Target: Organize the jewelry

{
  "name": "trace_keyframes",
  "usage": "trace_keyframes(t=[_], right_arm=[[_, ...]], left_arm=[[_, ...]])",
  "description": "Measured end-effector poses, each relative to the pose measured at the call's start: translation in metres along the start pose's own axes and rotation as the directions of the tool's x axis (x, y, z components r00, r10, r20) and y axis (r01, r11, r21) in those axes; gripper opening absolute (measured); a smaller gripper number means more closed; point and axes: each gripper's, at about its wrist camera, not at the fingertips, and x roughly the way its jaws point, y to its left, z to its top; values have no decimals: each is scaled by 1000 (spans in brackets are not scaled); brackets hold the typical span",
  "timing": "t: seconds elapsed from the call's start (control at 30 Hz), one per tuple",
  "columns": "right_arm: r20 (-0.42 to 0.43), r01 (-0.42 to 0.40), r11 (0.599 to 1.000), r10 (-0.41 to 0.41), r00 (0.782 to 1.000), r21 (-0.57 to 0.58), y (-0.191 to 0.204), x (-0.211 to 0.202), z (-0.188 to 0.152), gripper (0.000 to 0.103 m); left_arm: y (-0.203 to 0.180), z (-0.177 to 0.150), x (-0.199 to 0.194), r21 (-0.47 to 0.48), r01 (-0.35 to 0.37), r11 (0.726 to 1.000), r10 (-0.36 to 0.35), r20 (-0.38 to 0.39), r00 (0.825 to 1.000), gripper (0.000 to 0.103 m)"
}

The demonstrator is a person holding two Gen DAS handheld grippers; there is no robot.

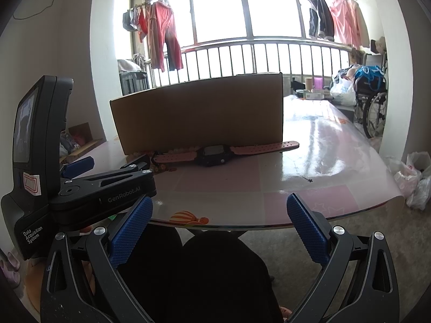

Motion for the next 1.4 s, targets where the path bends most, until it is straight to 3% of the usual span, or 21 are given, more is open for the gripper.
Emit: trace_keyframes(t=[1.4], right_arm=[[-1,8,1000,-8,1000,-2,1,0,-1,96]], left_arm=[[-1,-1,2,8,-9,1000,9,1,1000,97]])
